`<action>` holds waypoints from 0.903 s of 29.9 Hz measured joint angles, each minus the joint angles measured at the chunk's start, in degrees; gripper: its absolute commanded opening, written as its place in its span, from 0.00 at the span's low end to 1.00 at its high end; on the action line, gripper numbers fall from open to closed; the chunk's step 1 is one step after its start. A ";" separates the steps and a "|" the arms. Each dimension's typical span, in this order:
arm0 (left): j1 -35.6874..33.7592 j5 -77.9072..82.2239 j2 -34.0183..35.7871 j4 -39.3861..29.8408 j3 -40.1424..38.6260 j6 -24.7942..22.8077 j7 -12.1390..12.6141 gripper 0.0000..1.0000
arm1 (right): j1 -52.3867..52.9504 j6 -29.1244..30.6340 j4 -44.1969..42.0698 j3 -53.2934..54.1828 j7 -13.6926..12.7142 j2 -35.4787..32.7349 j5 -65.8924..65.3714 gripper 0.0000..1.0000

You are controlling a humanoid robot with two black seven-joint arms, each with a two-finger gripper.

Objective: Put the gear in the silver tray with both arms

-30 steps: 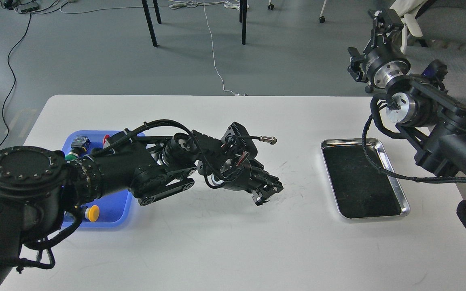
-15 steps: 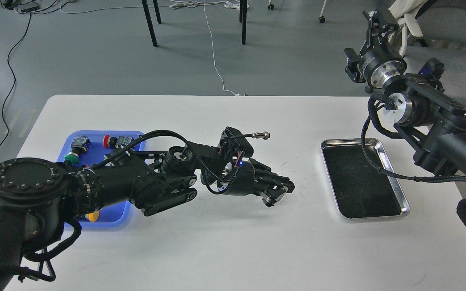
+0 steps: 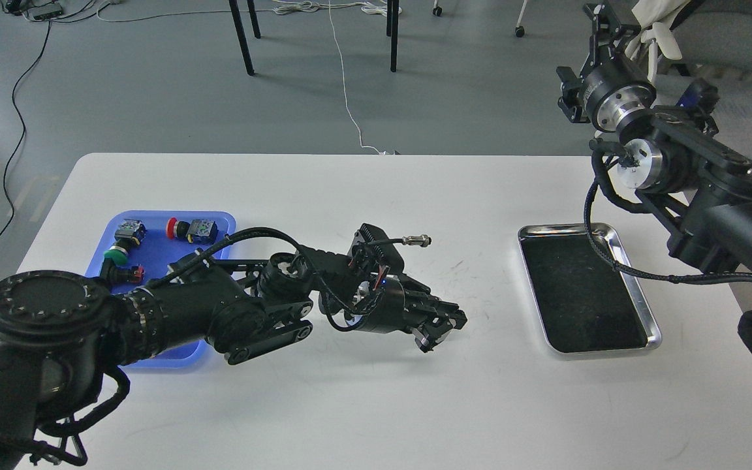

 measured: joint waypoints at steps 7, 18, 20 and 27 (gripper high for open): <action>0.40 -0.07 0.00 0.01 -0.03 0.00 0.00 0.23 | 0.12 -0.06 -0.03 -0.19 0.00 0.01 0.00 0.99; 0.50 -0.54 0.00 0.14 -0.19 0.13 0.00 0.31 | 0.14 -0.06 0.05 -0.26 0.00 -0.07 0.00 0.99; 0.51 -0.58 0.00 0.17 -0.29 0.16 0.00 0.32 | 0.24 -0.02 0.06 -0.36 0.00 -0.07 0.00 0.99; 0.67 -0.63 0.00 0.80 -0.64 0.17 0.00 0.34 | 0.40 -0.02 0.11 -2.03 0.00 0.00 0.00 0.99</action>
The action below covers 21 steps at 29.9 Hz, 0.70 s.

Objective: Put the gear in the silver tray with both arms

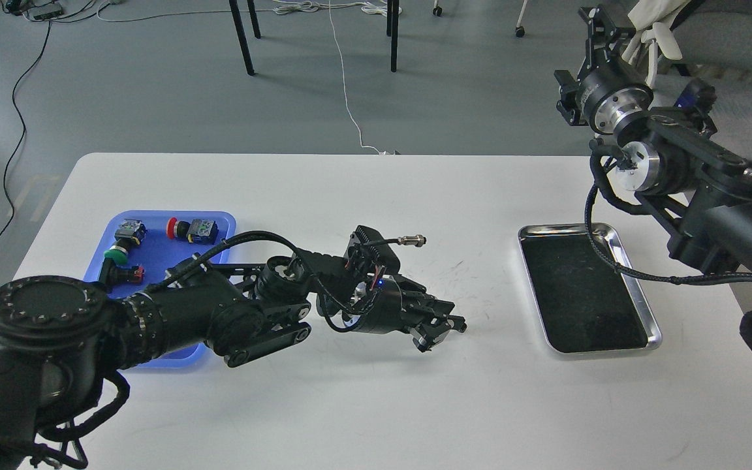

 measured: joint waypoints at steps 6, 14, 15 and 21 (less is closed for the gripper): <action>-0.09 -0.34 0.00 0.14 -0.17 0.00 0.00 0.39 | 0.02 0.01 0.40 -0.96 -0.03 -0.14 0.00 0.99; -0.92 -1.22 0.00 1.36 -6.94 -0.32 0.00 0.52 | 1.14 0.28 2.57 -5.89 -0.03 -0.59 -0.15 0.99; -0.98 -1.64 0.00 1.55 -8.07 -0.34 0.00 0.52 | 1.21 0.32 3.11 -6.24 -0.03 -0.67 -0.15 0.99; -2.54 -8.62 -0.01 1.79 -12.36 -0.51 0.00 0.56 | 1.26 0.92 7.00 -8.19 -0.01 -2.40 -1.82 0.99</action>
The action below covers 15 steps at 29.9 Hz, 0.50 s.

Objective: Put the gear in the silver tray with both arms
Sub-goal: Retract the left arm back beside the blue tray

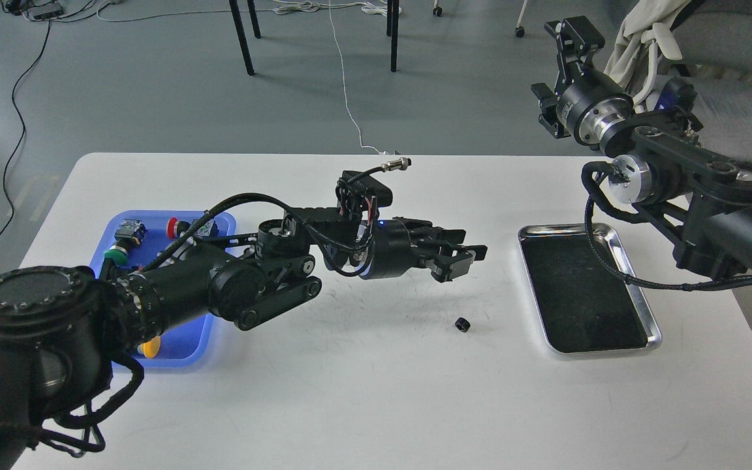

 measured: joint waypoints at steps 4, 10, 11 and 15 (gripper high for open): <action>-0.47 -4.21 1.31 0.00 -2.72 0.00 0.00 0.63 | 0.19 0.02 2.11 -0.33 0.11 -1.77 -0.51 0.99; -0.96 -6.52 5.93 0.12 -5.14 0.29 0.00 0.80 | 0.58 0.02 4.71 -0.18 0.21 -4.67 -0.55 0.99; -0.96 -6.74 6.47 0.13 -5.71 0.37 0.00 0.81 | 0.59 -0.02 5.27 -0.13 0.21 -5.21 -0.55 0.99; -0.33 -8.07 8.95 0.15 -8.32 1.54 0.00 0.92 | 0.66 -0.31 6.40 -0.10 0.21 -6.82 -0.58 0.98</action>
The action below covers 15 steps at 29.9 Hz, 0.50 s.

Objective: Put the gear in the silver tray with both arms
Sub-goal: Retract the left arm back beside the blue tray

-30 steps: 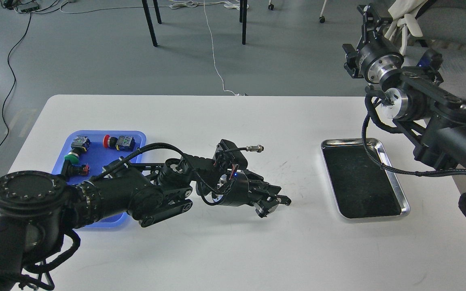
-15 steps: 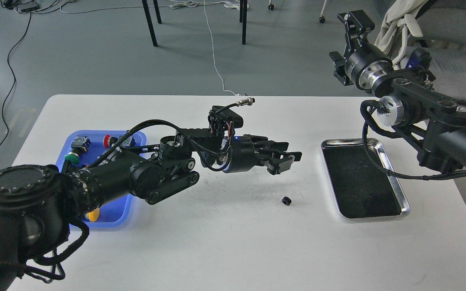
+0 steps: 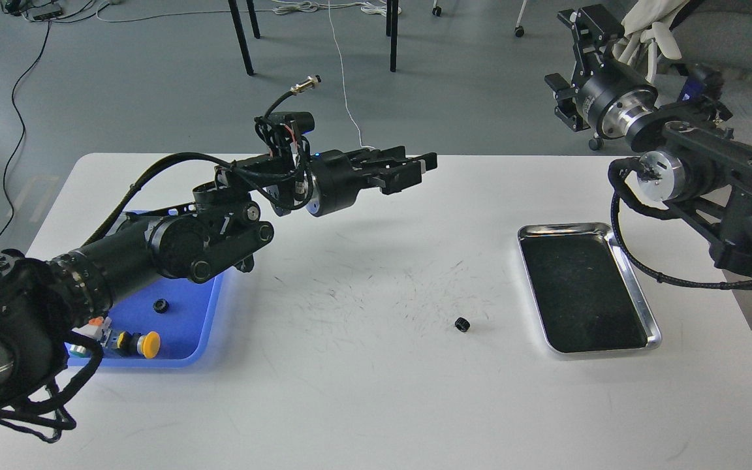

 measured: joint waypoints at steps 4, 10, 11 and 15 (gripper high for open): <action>0.90 -4.56 2.52 1.45 -1.67 1.76 0.00 0.93 | 0.26 -0.01 0.48 -0.78 -0.15 -1.31 -0.21 0.97; 1.25 -16.85 6.56 6.40 -1.84 1.79 0.00 0.93 | 0.60 0.09 3.56 -3.17 0.13 -3.73 -5.20 0.97; 1.28 -18.36 6.77 7.91 -1.84 1.70 0.00 0.93 | 0.73 0.09 4.71 -3.31 0.19 -4.61 -6.56 0.97; 1.58 -25.48 7.61 13.18 -1.81 0.12 0.00 0.93 | 1.17 0.09 8.83 -4.65 0.32 -6.65 -12.79 0.97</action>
